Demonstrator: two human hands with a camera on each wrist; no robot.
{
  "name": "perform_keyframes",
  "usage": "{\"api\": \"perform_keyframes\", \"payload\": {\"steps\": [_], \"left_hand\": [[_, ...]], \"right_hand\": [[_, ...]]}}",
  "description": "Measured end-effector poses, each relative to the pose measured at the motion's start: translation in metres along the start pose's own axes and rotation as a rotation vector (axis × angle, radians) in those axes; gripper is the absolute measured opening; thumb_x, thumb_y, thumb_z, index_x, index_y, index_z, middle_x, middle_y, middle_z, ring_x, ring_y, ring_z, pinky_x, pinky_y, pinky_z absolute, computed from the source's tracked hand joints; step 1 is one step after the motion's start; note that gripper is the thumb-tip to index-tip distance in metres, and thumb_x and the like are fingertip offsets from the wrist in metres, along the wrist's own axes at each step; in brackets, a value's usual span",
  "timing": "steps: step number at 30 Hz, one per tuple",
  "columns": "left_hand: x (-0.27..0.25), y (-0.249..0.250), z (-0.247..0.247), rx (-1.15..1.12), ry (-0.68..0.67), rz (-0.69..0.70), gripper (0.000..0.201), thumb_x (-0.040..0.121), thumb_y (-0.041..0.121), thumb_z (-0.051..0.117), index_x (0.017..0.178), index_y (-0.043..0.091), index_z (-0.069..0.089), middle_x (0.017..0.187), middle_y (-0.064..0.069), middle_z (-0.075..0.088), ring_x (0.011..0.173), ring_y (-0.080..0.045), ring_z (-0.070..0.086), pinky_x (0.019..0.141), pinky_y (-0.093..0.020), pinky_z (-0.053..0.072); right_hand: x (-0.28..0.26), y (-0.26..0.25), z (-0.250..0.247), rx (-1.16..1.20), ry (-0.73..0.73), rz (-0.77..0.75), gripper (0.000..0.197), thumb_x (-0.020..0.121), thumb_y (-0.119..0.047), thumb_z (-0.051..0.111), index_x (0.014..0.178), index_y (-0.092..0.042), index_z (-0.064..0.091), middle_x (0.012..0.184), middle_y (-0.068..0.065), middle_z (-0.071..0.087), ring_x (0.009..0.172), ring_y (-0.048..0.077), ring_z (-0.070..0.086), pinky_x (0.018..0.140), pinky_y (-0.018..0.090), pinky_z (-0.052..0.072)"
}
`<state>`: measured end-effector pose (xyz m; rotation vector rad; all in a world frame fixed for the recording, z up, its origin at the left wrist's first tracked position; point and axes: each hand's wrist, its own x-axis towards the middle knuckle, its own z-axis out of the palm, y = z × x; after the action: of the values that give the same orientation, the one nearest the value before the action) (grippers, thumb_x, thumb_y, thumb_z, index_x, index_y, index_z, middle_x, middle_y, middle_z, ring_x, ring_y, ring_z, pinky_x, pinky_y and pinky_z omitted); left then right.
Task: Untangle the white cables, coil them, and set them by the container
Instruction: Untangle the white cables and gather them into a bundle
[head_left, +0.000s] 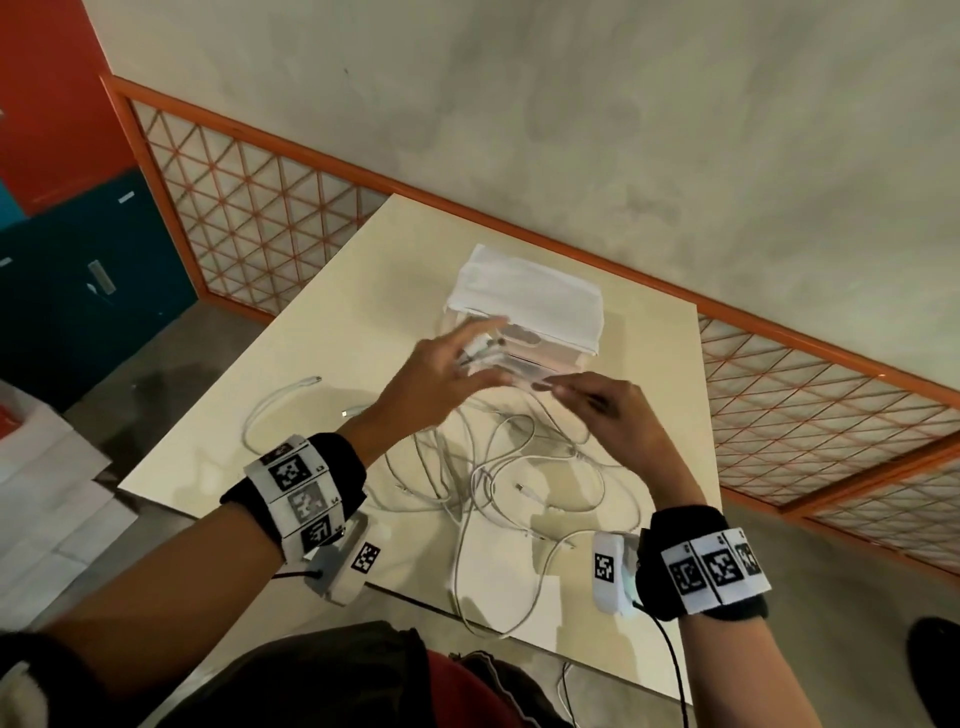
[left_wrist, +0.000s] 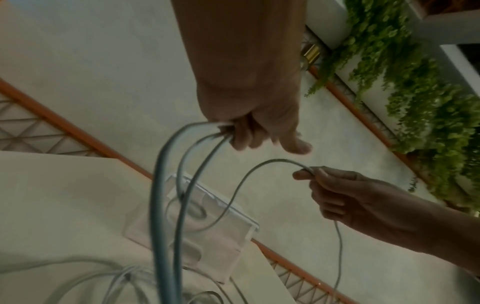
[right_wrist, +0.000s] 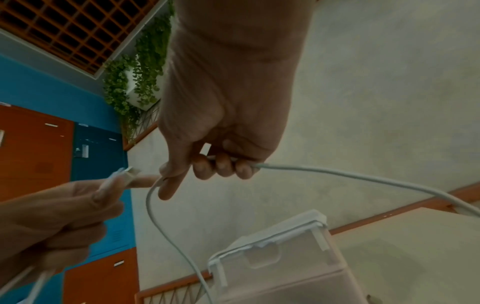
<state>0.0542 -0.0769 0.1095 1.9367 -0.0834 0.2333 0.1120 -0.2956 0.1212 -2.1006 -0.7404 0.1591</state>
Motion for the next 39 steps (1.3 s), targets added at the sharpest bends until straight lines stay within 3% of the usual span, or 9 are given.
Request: {"api": "perform_keyframes", "payload": {"steps": [2,5,9,14,18,23,28,31,39], "left_hand": [[0.002,0.0,0.009,-0.007,-0.204,-0.044,0.026,0.08,0.033,0.071,0.104,0.036,0.063,0.095,0.009,0.07,0.081,-0.003,0.063,0.076,-0.019,0.047],[0.002,-0.01,0.016,0.089,-0.167,-0.035,0.015,0.084,0.032,0.067,0.074,0.039,0.058,0.066,0.006,0.061,0.057,-0.002,0.051,0.059,-0.02,0.037],[0.006,-0.024,-0.002,0.163,0.055,0.058,0.017,0.086,0.034,0.063,0.089,0.018,0.065,0.067,-0.009,0.067,0.054,-0.017,0.054,0.055,-0.029,0.041],[0.012,-0.019,-0.022,0.089,0.052,-0.07,0.024,0.081,0.037,0.07,0.098,0.023,0.059,0.075,0.011,0.061,0.062,0.001,0.054,0.062,-0.011,0.04],[0.009,-0.01,-0.013,0.013,0.023,-0.072,0.025,0.085,0.042,0.062,0.079,0.018,0.062,0.07,-0.006,0.062,0.061,-0.012,0.055,0.065,-0.03,0.043],[0.006,0.004,0.001,-0.226,-0.035,-0.096,0.034,0.096,0.03,0.047,0.062,0.032,0.043,0.045,0.012,0.036,0.038,-0.004,0.029,0.044,-0.023,0.025],[0.006,0.028,0.007,-0.432,-0.079,-0.064,0.03,0.094,0.036,0.041,0.069,0.02,0.036,0.05,0.006,0.02,0.041,-0.011,0.018,0.043,-0.029,0.018],[0.008,0.037,0.0,-0.433,-0.06,-0.027,0.032,0.09,0.043,0.041,0.07,0.018,0.033,0.062,-0.016,0.011,0.049,-0.023,0.011,0.041,-0.029,0.015],[0.008,0.011,-0.024,-0.138,0.05,0.017,0.037,0.097,0.031,0.046,0.063,0.023,0.032,0.047,0.013,0.026,0.041,-0.004,0.025,0.043,-0.016,0.024]], "right_hand": [[-0.001,-0.006,0.008,0.027,-0.062,0.0,0.018,0.09,-0.017,0.061,0.104,-0.021,0.073,0.101,-0.01,0.072,0.096,-0.009,0.062,0.083,0.008,0.043],[-0.002,-0.009,0.006,0.041,-0.044,0.014,0.018,0.091,-0.021,0.061,0.098,-0.013,0.075,0.086,-0.016,0.071,0.078,-0.005,0.062,0.071,0.008,0.042],[-0.011,0.016,-0.004,-0.061,-0.025,0.146,0.031,0.095,-0.033,0.053,0.075,-0.015,0.07,0.05,-0.009,0.038,0.053,0.01,0.031,0.055,0.024,0.028],[-0.023,0.062,-0.003,-0.27,-0.197,0.397,0.021,0.098,-0.019,0.047,0.099,-0.019,0.068,0.096,0.007,0.065,0.09,0.021,0.06,0.083,0.026,0.038],[-0.018,0.061,-0.004,-0.422,-0.506,0.628,0.08,0.086,-0.009,0.063,0.15,-0.017,0.014,0.149,0.015,0.029,0.136,0.029,0.035,0.105,0.033,0.033],[0.002,0.012,0.015,-0.152,-0.308,0.289,0.103,0.07,-0.041,0.079,0.149,-0.031,0.014,0.156,-0.006,0.015,0.142,0.009,0.018,0.115,0.031,0.022],[0.014,-0.031,0.062,-0.015,-0.488,0.08,0.068,0.069,-0.04,0.081,0.129,-0.027,0.053,0.131,-0.019,0.05,0.122,-0.003,0.043,0.112,0.024,0.032],[0.017,-0.023,0.089,-0.122,-0.482,-0.019,0.019,0.085,-0.037,0.066,0.09,-0.022,0.076,0.094,-0.019,0.072,0.101,0.001,0.061,0.111,0.043,0.033],[0.023,0.021,0.069,-0.159,-0.392,0.149,0.044,0.088,-0.041,0.062,0.049,-0.022,0.057,0.05,-0.002,0.064,0.05,0.003,0.057,0.059,0.021,0.043]]}}
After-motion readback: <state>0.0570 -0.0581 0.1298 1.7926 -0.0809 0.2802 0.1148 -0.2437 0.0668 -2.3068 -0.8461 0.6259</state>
